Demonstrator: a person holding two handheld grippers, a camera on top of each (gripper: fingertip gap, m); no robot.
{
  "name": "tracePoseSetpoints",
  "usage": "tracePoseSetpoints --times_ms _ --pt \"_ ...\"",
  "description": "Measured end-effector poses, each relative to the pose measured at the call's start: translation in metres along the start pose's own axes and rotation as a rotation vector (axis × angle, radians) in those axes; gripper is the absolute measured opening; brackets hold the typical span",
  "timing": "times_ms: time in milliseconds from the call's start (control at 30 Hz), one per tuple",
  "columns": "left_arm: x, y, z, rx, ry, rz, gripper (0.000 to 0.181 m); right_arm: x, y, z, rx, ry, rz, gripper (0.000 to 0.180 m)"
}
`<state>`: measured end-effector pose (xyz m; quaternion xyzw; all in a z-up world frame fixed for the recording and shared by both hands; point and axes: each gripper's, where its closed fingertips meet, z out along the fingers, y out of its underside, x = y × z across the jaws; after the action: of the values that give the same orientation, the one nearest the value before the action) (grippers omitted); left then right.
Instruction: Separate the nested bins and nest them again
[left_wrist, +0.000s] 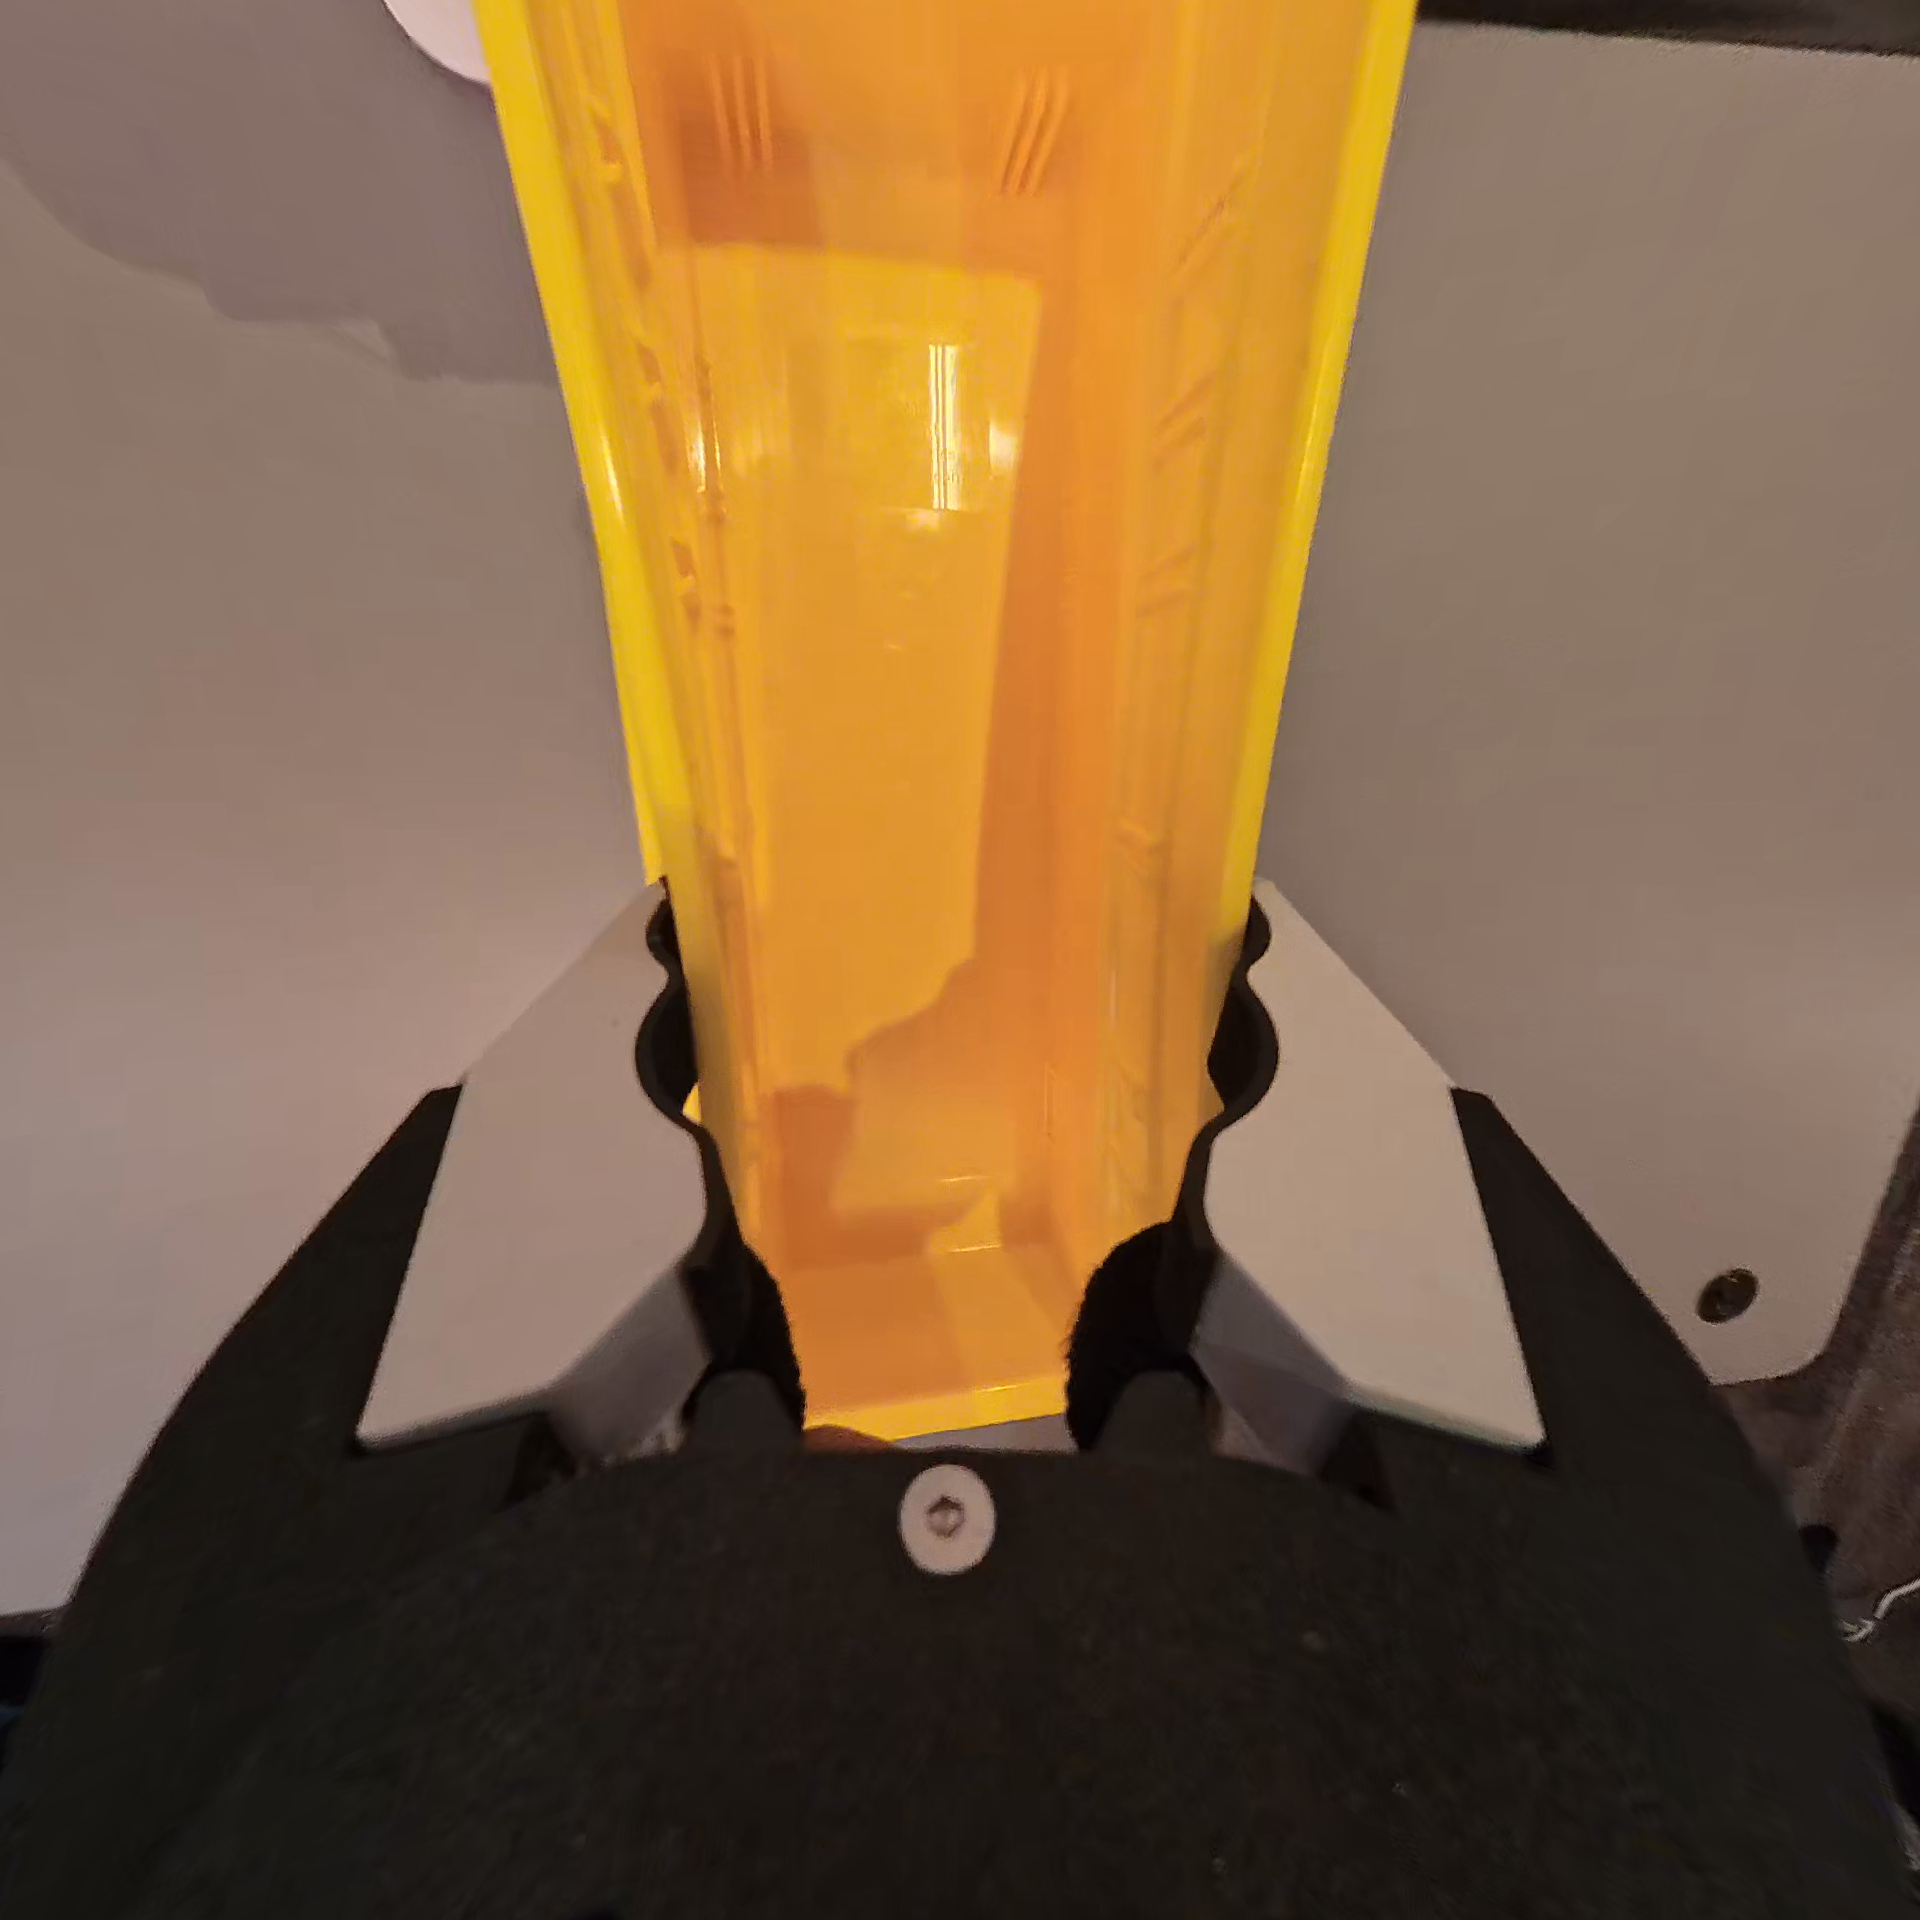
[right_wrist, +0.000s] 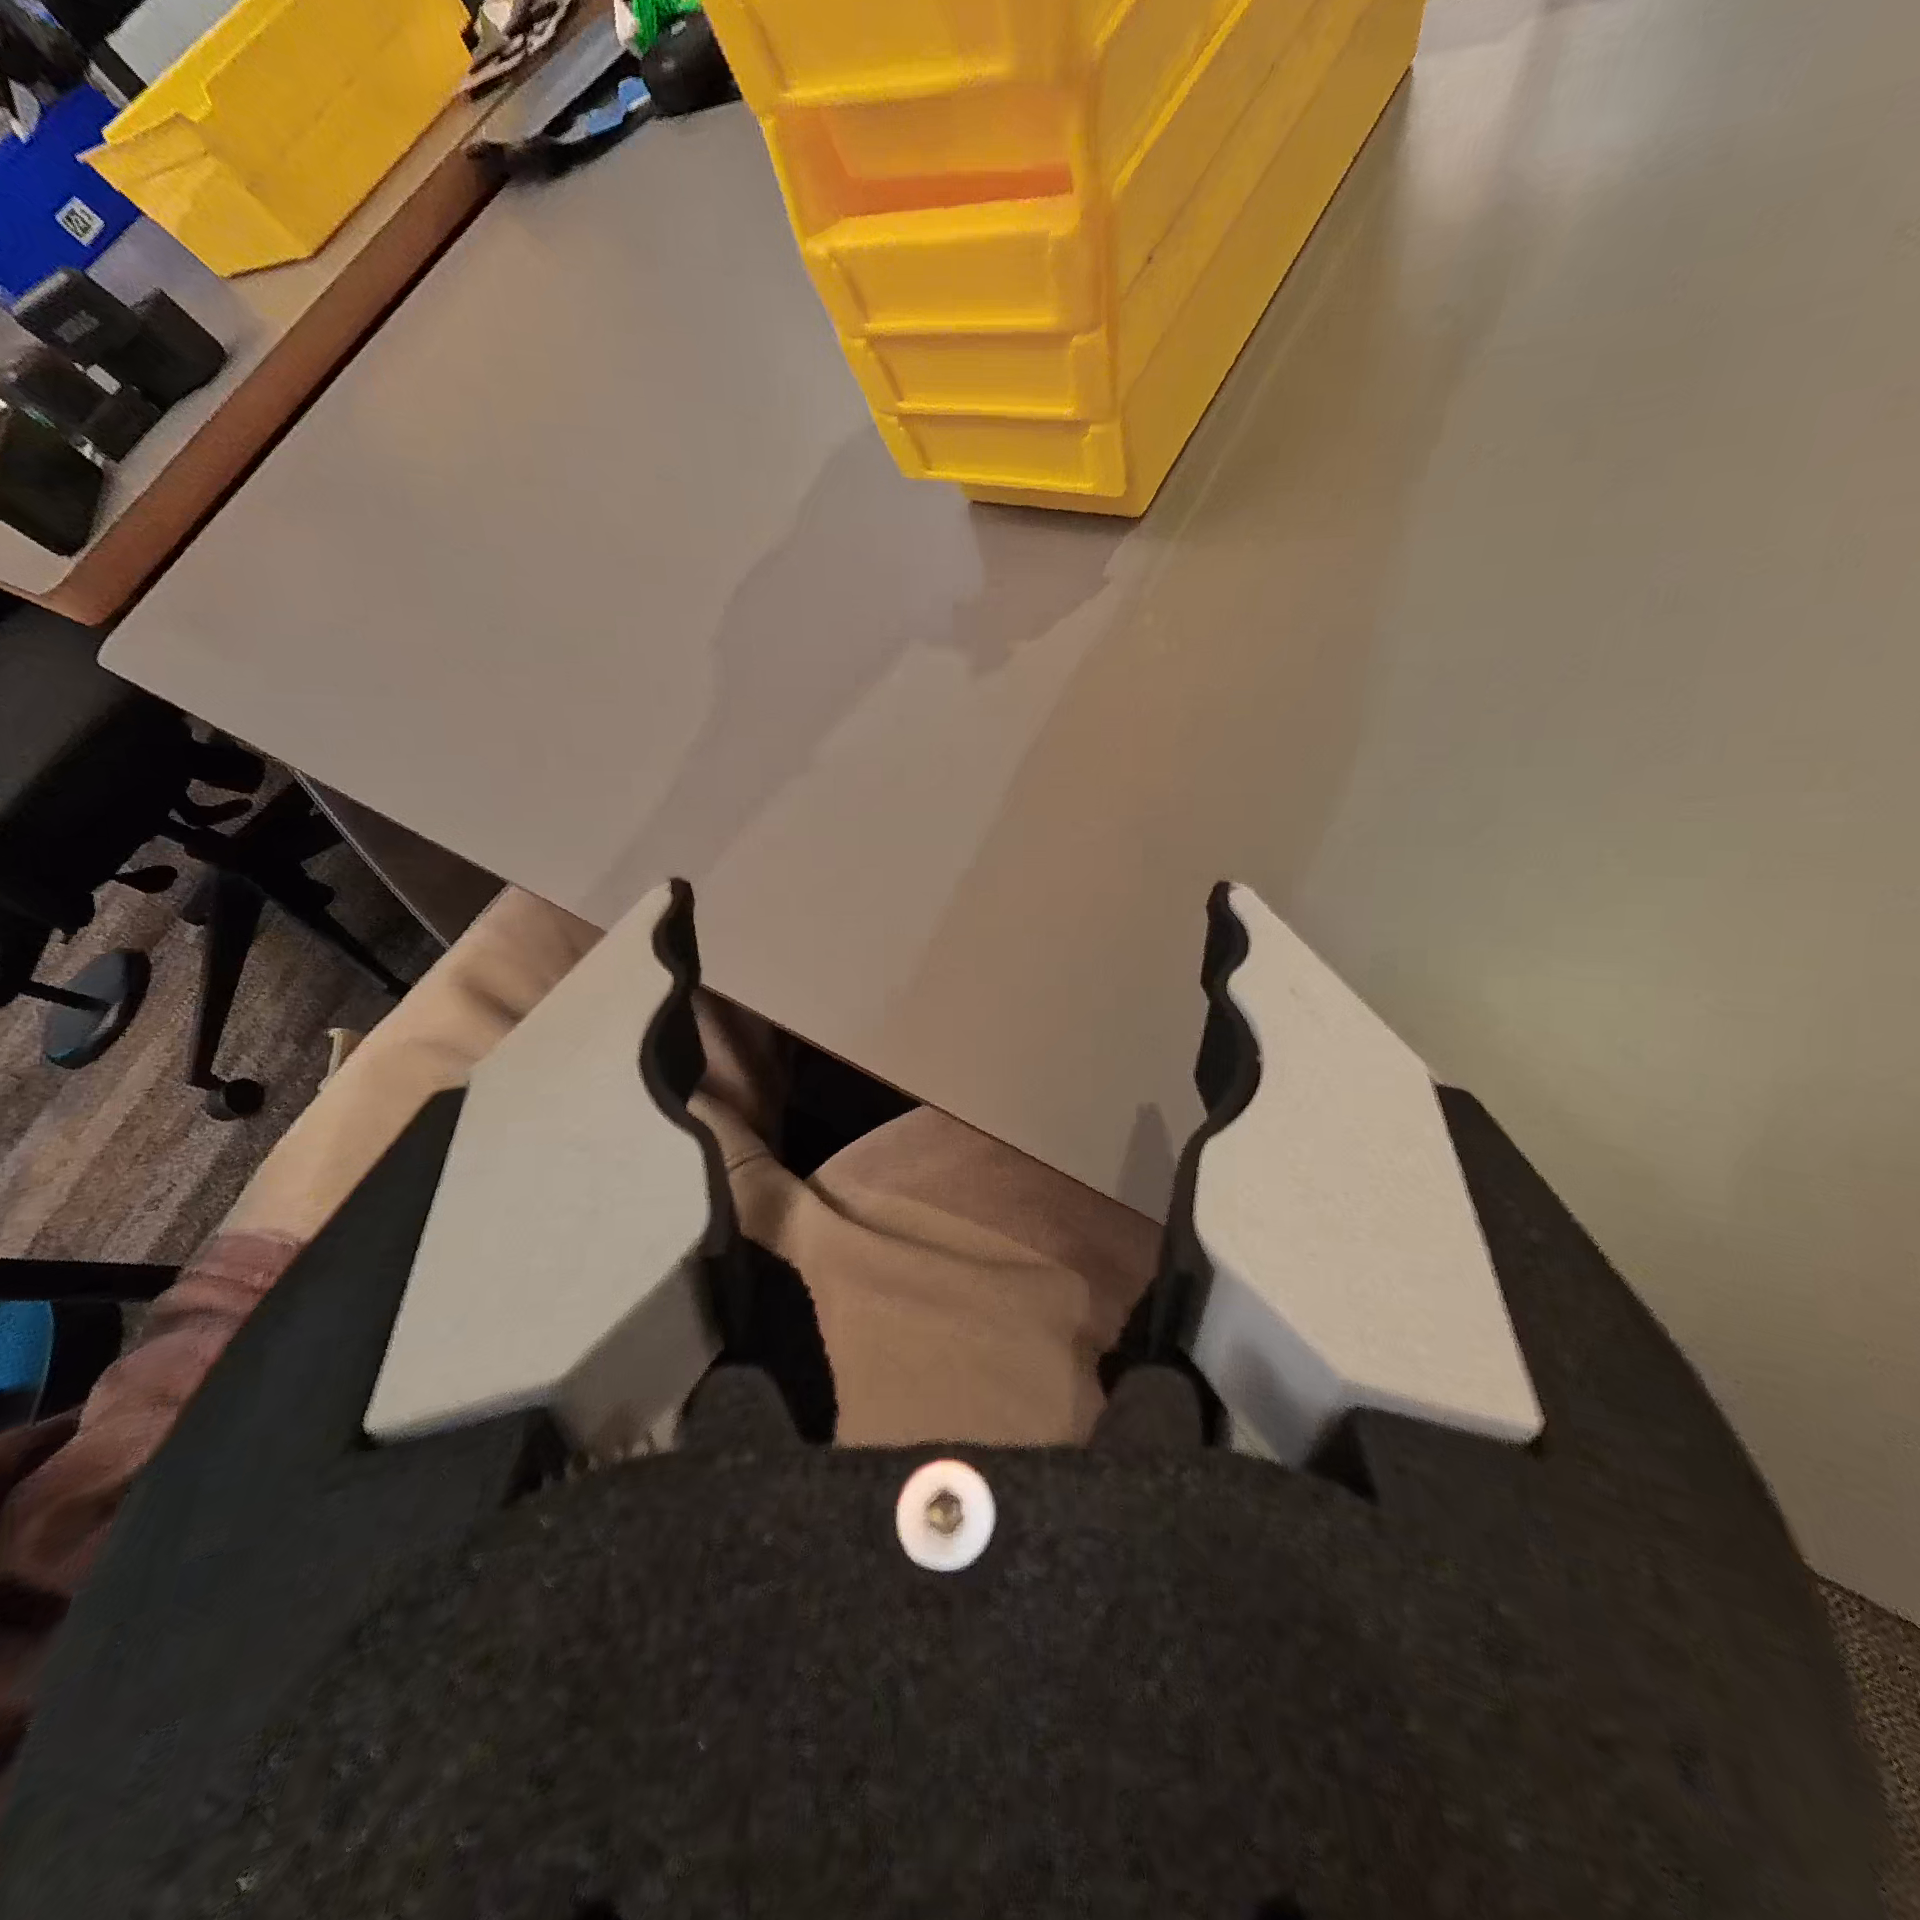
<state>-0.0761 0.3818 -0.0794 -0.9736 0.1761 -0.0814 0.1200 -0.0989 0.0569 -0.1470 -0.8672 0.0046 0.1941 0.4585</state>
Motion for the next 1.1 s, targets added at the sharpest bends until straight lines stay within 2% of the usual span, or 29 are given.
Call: tracePoseSetpoints --times_ms 167,400,467,533,600,633,700,833,933,1000,1100 --pt "-0.001 0.0 0.012 0.019 0.022 -0.019 0.101 -0.006 0.006 0.005 -0.028 -0.004 -0.029 0.098" --pt "0.002 0.0 0.018 0.1 0.006 -0.011 0.115 -0.011 0.007 0.007 -0.035 -0.028 -0.015 0.098" --pt "0.008 -0.001 0.013 0.115 0.065 -0.033 0.116 -0.011 0.007 0.007 -0.034 -0.031 -0.012 0.098" --pt "0.02 0.0 0.004 0.13 0.166 -0.048 0.108 -0.01 0.008 0.007 -0.038 -0.031 -0.01 0.098" --pt "0.024 0.013 -0.004 0.055 0.195 -0.033 0.11 -0.009 0.009 0.007 -0.041 -0.031 -0.009 0.098" --pt "0.027 0.019 -0.009 0.013 0.225 -0.044 0.115 -0.01 0.009 0.008 -0.042 -0.033 -0.007 0.098" --pt "0.033 0.021 -0.026 -0.018 0.334 -0.09 0.138 -0.011 0.009 0.009 -0.044 -0.043 0.002 0.098" --pt "0.007 0.004 -0.066 0.042 0.375 -0.086 0.1 -0.014 0.012 0.01 -0.053 -0.05 0.01 0.098" --pt "0.003 -0.012 -0.111 0.118 0.453 -0.065 0.094 -0.013 0.013 0.01 -0.056 -0.034 -0.004 0.098" --pt "0.005 -0.013 -0.14 0.195 0.486 0.036 0.091 -0.012 0.014 0.011 -0.059 -0.021 -0.016 0.098" --pt "-0.004 0.014 -0.17 0.357 0.43 0.266 0.082 -0.01 0.012 0.011 -0.048 -0.003 -0.037 0.098"
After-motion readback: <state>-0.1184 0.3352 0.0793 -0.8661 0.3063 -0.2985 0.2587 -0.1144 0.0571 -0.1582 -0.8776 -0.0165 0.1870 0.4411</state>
